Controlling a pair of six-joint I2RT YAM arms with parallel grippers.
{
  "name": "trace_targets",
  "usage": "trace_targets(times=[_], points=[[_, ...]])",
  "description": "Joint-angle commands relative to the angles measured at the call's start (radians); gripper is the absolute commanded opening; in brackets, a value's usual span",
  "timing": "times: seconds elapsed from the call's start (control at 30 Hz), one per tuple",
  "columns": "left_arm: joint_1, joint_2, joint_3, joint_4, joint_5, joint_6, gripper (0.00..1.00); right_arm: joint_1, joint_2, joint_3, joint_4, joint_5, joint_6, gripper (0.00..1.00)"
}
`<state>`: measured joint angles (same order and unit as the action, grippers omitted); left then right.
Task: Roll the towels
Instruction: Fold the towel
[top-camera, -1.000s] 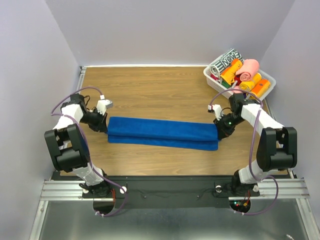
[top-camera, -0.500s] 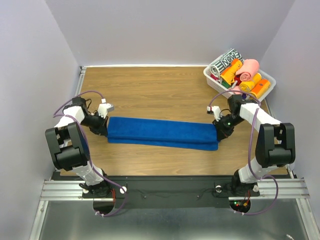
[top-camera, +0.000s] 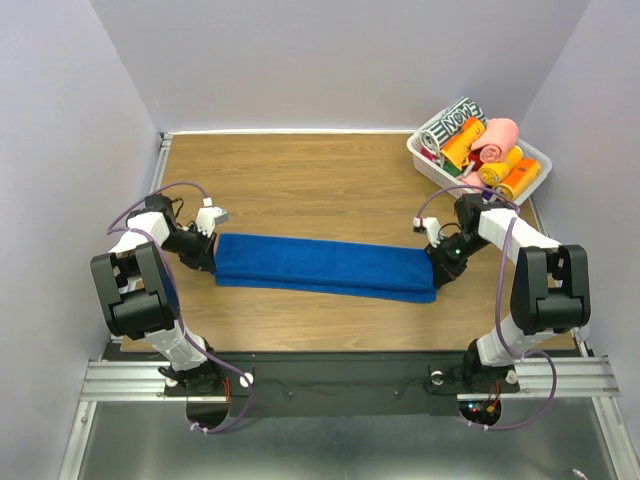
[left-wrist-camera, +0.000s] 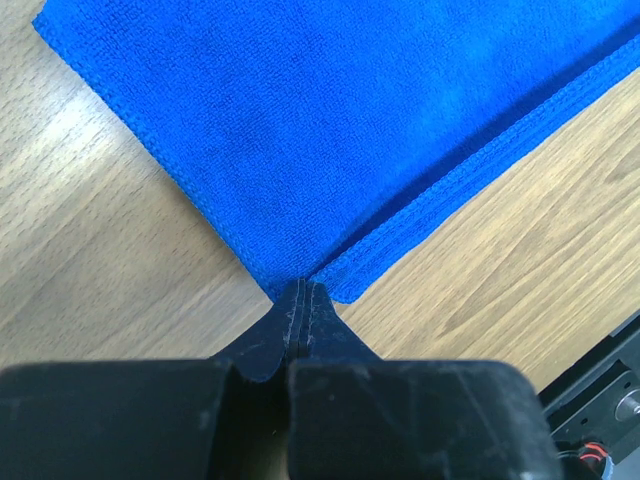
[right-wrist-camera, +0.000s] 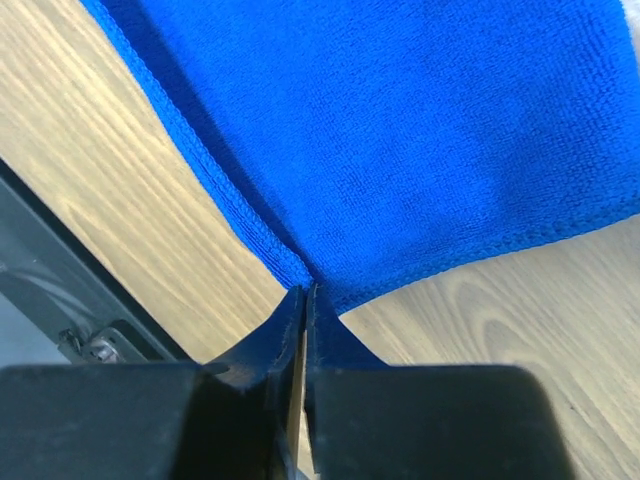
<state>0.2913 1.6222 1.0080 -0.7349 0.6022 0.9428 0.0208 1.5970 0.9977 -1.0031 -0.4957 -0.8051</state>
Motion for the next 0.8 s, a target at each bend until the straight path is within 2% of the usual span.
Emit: trace_targets(times=[0.0, 0.03, 0.07, 0.1, 0.13, 0.2, 0.37, 0.5, 0.67, 0.73, 0.77], points=[[0.008, -0.018, 0.032, -0.054, 0.024, 0.033, 0.0, -0.007, -0.009, 0.032, -0.057, -0.018, -0.023, 0.09], [0.008, -0.018, 0.032, -0.061, 0.025, 0.053, 0.04, -0.005, -0.015, 0.022, -0.058, -0.003, -0.032, 0.16], [0.008, -0.018, 0.03, -0.076, 0.024, 0.062, 0.12, -0.007, -0.019, 0.018, -0.058, 0.006, -0.037, 0.36], [0.008, -0.018, 0.029, -0.083, 0.022, 0.066, 0.2, -0.005, -0.023, 0.013, -0.057, 0.014, -0.043, 0.45], [0.009, -0.027, 0.026, -0.096, 0.024, 0.085, 0.36, -0.007, -0.035, 0.009, -0.058, 0.023, -0.045, 0.51], [0.009, -0.041, 0.023, -0.116, 0.037, 0.106, 0.43, -0.007, -0.046, 0.015, -0.055, 0.031, -0.04, 0.58], [0.012, -0.1, 0.078, -0.208, 0.079, 0.155, 0.45, -0.007, -0.086, 0.103, -0.065, 0.059, -0.016, 0.58], [0.012, -0.12, 0.135, -0.199, 0.108, 0.114, 0.42, -0.009, -0.065, 0.2, -0.065, 0.02, 0.023, 0.54], [0.0, -0.128, 0.159, -0.109, 0.143, -0.034, 0.35, 0.001, 0.015, 0.289, -0.08, -0.026, 0.055, 0.47], [-0.038, -0.139, 0.111, -0.042, 0.12, -0.132, 0.28, 0.024, 0.049, 0.291, -0.075, -0.015, 0.063, 0.4], [-0.059, -0.14, 0.11, -0.014, 0.101, -0.172, 0.22, 0.034, 0.06, 0.286, -0.075, -0.009, 0.064, 0.4]])
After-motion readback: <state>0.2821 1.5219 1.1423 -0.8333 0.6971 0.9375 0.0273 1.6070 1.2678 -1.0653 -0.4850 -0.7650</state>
